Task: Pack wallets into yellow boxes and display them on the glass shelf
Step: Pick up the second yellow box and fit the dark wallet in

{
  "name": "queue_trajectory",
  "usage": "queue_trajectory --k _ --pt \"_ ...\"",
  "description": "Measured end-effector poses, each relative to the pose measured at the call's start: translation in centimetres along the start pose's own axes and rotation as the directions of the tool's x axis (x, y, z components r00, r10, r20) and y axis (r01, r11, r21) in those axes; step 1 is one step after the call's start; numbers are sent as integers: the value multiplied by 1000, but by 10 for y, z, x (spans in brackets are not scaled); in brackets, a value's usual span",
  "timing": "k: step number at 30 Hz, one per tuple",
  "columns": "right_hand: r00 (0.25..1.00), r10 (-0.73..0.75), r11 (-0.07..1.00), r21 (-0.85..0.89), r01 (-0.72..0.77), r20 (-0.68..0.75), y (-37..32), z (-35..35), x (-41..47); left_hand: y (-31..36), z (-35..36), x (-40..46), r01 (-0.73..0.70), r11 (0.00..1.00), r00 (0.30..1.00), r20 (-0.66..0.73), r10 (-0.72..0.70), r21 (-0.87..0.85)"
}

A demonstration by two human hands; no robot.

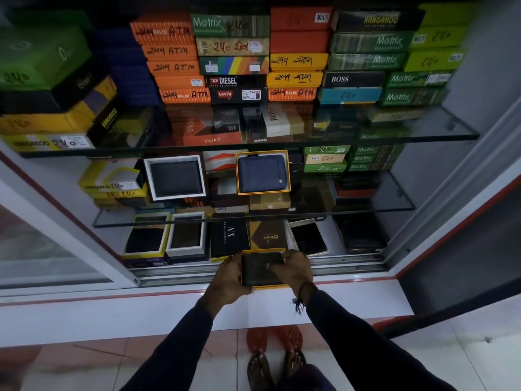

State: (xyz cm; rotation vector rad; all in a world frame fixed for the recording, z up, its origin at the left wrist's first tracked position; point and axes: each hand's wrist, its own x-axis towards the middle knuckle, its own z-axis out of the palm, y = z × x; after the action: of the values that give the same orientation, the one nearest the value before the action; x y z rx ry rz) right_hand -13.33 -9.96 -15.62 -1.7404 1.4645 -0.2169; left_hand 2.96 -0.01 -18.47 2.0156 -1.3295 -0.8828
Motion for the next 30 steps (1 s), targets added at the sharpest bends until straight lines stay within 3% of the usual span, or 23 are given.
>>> queue_trajectory --k 3,6,8,11,15,18,20,23,25,30 --pt "998 59 961 272 -48 -33 -13 3 6 0 0 -1 16 998 1000 12 -15 -66" --pt "999 20 916 400 -4 -38 -23 -3 7 2 -3 -1 11 998 1000 25 -10 -60" --pt "998 66 860 507 -55 -4 -23 -17 9 3 -9 -2 24 982 1000 14 -22 -185" --pt "977 90 699 687 -198 191 -17 -45 4 13 -24 -9 26 916 1000 -4 -30 -400" --pt "933 -1 612 738 -285 360 -3 -69 -12 28 -34 -17 18 835 999 32 -1 -550" --pt "884 -47 486 784 -387 465 9 -69 -20 33 -31 -23 50 717 987 145 71 -695" --pt "817 -152 413 787 -459 556 15 -62 -25 39 -24 -27 100 598 970 211 118 -795" --pt "771 -278 417 795 -441 573 18 -49 -25 41 -19 -27 147 493 957 250 149 -858" --pt "819 -251 390 828 -402 516 21 -46 -18 39 -21 -25 146 452 959 238 154 -880" --pt "900 -217 552 808 -207 378 27 -67 -3 16 -31 -27 127 388 982 170 77 -913"
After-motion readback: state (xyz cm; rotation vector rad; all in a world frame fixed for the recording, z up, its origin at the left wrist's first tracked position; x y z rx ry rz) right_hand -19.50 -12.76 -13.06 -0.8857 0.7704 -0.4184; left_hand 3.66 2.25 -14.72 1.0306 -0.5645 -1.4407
